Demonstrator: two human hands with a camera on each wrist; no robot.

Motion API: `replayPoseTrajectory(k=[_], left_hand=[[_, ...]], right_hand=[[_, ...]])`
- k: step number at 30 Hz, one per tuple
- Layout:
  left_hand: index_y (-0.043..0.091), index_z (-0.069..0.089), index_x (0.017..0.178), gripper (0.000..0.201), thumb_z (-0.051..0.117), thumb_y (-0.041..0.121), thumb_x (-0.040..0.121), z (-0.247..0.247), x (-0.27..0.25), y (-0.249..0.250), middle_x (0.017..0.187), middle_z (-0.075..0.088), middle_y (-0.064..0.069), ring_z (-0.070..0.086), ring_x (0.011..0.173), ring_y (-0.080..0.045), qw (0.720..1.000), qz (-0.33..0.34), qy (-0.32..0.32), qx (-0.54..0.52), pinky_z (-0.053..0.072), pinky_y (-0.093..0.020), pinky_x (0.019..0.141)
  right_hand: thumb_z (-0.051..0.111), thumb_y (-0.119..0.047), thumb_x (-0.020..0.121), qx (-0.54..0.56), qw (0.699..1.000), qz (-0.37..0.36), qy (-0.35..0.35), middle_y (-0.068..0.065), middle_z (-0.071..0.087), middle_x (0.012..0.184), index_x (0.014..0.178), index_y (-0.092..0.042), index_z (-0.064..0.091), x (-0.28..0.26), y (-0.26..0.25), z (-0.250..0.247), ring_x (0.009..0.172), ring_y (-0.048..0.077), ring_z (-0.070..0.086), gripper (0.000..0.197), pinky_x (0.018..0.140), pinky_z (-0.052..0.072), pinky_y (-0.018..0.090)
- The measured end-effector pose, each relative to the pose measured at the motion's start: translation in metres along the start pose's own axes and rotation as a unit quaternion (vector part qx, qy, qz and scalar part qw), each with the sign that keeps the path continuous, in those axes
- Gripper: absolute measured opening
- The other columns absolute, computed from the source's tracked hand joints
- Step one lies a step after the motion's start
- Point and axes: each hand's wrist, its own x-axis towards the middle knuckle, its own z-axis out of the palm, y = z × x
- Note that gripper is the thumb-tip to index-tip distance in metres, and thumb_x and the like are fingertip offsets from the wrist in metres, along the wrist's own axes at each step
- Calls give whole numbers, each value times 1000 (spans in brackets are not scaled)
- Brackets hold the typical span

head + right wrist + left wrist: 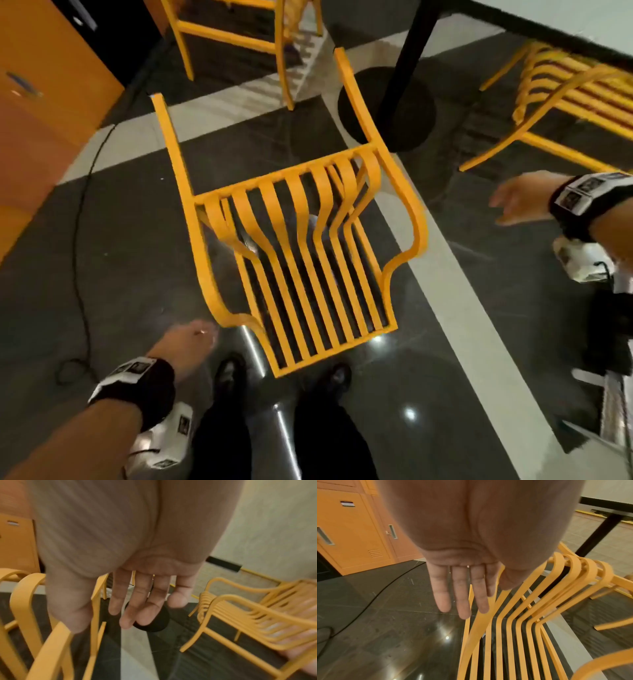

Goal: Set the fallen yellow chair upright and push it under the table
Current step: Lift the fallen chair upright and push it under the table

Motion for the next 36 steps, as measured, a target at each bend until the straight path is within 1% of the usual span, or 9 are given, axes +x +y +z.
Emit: replayPoseTrajectory(k=[3, 5, 9, 11, 14, 16, 23, 29, 36], left_hand=[[19, 64, 111, 27, 50, 35, 95, 13, 30, 15, 111, 67, -8, 61, 108, -32, 996, -34, 75, -24, 40, -31, 82], [19, 60, 100, 32, 48, 47, 93, 23, 49, 22, 97, 65, -10, 62, 98, -35, 991, -61, 115, -30, 42, -36, 79], [11, 44, 96, 35, 49, 46, 94, 46, 61, 24, 87, 57, -10, 55, 83, -32, 959, -118, 220, -133, 43, -41, 75], [9, 42, 101, 37, 49, 44, 94, 61, 63, 20, 100, 60, -17, 58, 94, -37, 942, -159, 225, -190, 43, -43, 81], [6, 41, 131, 48, 40, 42, 99, 81, 70, 20, 133, 52, -24, 49, 123, -43, 939, -184, 161, -243, 35, -44, 100], [9, 37, 140, 49, 35, 39, 101, 83, 74, 18, 141, 48, -22, 43, 130, -42, 937, -186, 145, -258, 32, -43, 103], [7, 50, 114, 29, 40, 31, 101, 48, 63, 5, 109, 54, -18, 53, 110, -41, 939, -127, 203, -248, 35, -40, 85], [8, 45, 100, 30, 39, 37, 100, -2, 62, 23, 95, 62, -15, 56, 85, -28, 916, -32, 291, -273, 40, -39, 78], [4, 47, 97, 45, 38, 47, 96, -92, 67, 57, 88, 64, -21, 62, 83, -41, 931, 49, 320, -169, 48, -47, 76]], right_hand=[[72, -45, 76, 100, 993, -55, 0, 4, 67, 113, 124, -21, 56, 42, -48, 21, 113, 29, 58, 56, 99, 43, 37], [68, -55, 75, 173, 981, -76, -43, 6, 66, 116, 128, -19, 51, 67, -84, 50, 111, 29, 58, 66, 99, 44, 42], [66, -63, 71, 351, 936, -18, -19, 3, 69, 103, 108, -18, 63, 100, -105, 116, 97, 27, 65, 58, 93, 50, 48], [65, -54, 79, 416, 909, 5, -10, 4, 72, 90, 88, -16, 73, 104, -111, 143, 84, 24, 66, 40, 88, 50, 42], [58, -54, 84, 490, 871, 36, 3, -2, 70, 79, 82, -14, 77, 103, -113, 167, 78, 17, 61, 44, 80, 41, 35], [57, -54, 85, 530, 847, 48, 5, -4, 72, 76, 77, -13, 76, 101, -117, 170, 80, 17, 64, 45, 84, 41, 34], [60, -44, 86, 586, 807, 73, 6, 4, 75, 75, 75, -8, 71, 62, -128, 177, 74, 16, 66, 40, 78, 41, 32], [62, -34, 85, 629, 767, 112, 63, 13, 65, 62, 65, -2, 63, 11, -127, 138, 54, 21, 60, 37, 55, 41, 28], [67, -30, 78, 690, 706, 74, 144, 10, 63, 55, 73, -12, 62, -52, -109, 124, 57, 28, 61, 19, 69, 52, 40]])
